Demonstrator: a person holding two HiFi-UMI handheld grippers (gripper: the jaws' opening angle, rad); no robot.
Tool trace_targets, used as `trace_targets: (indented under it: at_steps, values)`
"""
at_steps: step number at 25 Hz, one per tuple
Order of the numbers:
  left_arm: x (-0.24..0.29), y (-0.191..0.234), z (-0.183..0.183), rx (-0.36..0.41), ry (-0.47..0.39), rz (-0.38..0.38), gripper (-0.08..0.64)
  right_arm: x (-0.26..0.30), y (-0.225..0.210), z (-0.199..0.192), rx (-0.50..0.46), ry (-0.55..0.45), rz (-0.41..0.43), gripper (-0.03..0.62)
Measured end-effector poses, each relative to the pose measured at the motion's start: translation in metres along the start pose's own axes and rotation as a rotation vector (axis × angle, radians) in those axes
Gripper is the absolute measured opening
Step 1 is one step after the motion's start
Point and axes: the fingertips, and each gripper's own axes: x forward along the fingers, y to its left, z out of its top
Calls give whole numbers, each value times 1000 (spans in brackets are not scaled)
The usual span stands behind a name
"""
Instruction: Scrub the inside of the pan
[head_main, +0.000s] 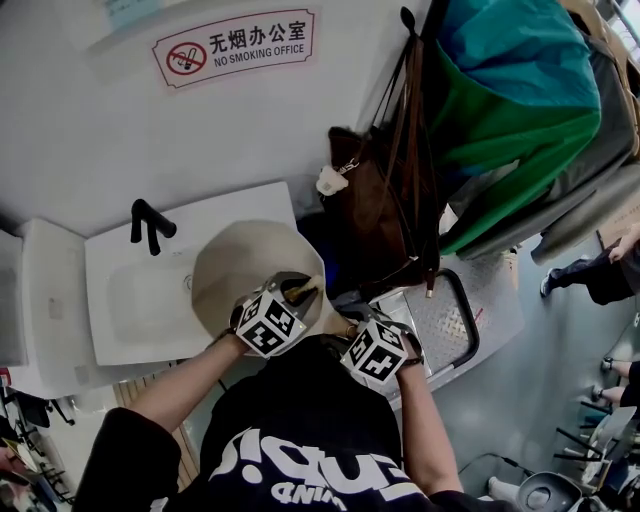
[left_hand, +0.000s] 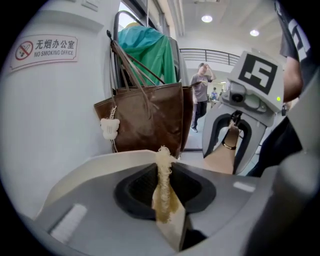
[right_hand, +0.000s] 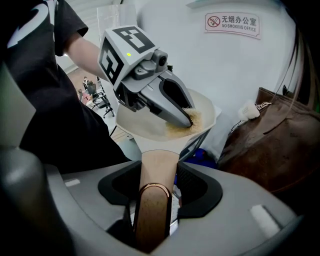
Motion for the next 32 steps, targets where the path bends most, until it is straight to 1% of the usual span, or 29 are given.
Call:
trace_targets:
  at_steps: [6, 9, 13, 17, 20, 27, 32]
  values:
    - [11, 21, -1, -20, -20, 70, 74, 1, 0, 0, -4, -1, 3, 227]
    - [17, 32, -1, -27, -29, 123, 74, 0, 0, 0, -3, -4, 6, 227]
    - [20, 41, -1, -54, -57, 188, 75, 1, 0, 1, -5, -1, 5, 227]
    - [19, 44, -2, -50, -66, 222, 75, 1, -1, 1, -7, -1, 6, 227]
    - [18, 53, -3, -47, -55, 236, 75, 1, -1, 1, -7, -3, 7, 227]
    - [11, 80, -9, 6, 28, 285, 75, 1, -1, 1, -8, -3, 9, 227]
    - [7, 94, -11, 91, 86, 320, 75, 1, 0, 1, -9, -2, 12, 227]
